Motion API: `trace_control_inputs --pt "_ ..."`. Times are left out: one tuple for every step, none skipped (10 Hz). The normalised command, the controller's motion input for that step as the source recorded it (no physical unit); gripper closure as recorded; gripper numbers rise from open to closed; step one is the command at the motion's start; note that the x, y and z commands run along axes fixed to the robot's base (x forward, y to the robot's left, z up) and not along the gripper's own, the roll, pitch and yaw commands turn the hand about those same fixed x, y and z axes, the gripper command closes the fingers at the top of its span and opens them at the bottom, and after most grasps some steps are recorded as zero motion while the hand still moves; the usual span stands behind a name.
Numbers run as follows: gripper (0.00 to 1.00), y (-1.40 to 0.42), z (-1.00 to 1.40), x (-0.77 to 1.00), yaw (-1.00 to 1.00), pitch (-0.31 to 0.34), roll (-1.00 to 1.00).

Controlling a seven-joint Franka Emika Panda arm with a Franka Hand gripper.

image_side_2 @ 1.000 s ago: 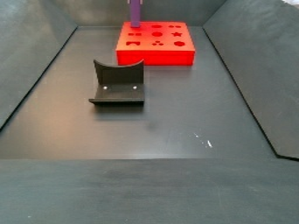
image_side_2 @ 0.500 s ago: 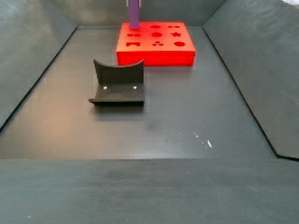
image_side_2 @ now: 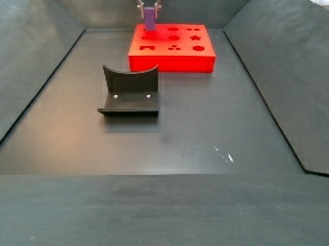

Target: Insert the rectangle object.

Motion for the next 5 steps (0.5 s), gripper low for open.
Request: trace_control_inputs --pt "1.00 0.00 -0.46 0.31 -0.09 0.074 0.03" --pt "1.00 0.00 -0.62 0.21 -0.12 0.110 0.11" --pt "1.00 0.00 -0.66 0.14 -0.14 0.094 0.09" --pt "1.00 0.06 0.00 0.00 0.00 0.000 0.00" --pt "1.00 0.00 0.00 0.00 0.00 0.000 0.00"
